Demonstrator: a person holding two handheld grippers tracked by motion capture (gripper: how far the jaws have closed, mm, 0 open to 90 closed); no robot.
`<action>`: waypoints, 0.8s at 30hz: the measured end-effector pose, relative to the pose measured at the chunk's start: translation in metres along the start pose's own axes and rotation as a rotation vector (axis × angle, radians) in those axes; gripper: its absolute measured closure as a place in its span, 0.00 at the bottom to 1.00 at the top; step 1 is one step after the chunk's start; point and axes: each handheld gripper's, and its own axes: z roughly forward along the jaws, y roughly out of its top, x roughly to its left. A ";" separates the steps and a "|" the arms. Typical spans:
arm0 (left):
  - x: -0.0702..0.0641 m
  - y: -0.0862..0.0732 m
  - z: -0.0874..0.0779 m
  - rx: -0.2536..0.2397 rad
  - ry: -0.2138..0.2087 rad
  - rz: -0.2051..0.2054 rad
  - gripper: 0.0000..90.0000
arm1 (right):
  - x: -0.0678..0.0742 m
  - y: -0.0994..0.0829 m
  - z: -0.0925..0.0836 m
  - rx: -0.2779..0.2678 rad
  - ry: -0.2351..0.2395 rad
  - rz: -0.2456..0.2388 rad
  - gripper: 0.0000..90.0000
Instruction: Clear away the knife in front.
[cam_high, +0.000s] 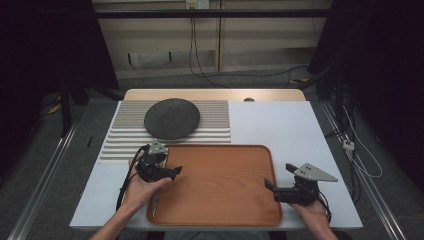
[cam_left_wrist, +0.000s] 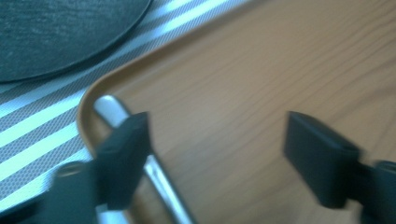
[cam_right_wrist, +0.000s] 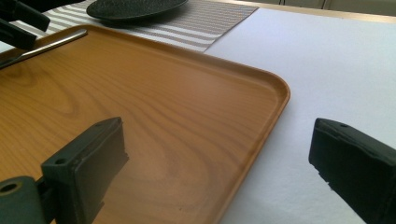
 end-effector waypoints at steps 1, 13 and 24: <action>0.001 0.001 -0.001 -0.009 -0.009 -0.015 0.19 | 0.000 0.000 0.000 0.000 0.000 0.000 0.04; -0.008 0.010 -0.038 -0.205 0.014 -0.007 0.09 | -0.001 0.000 0.000 0.000 -0.001 0.002 0.04; -0.010 -0.008 -0.049 -0.192 0.098 -0.016 0.09 | 0.000 -0.001 -0.001 0.001 -0.008 0.006 0.04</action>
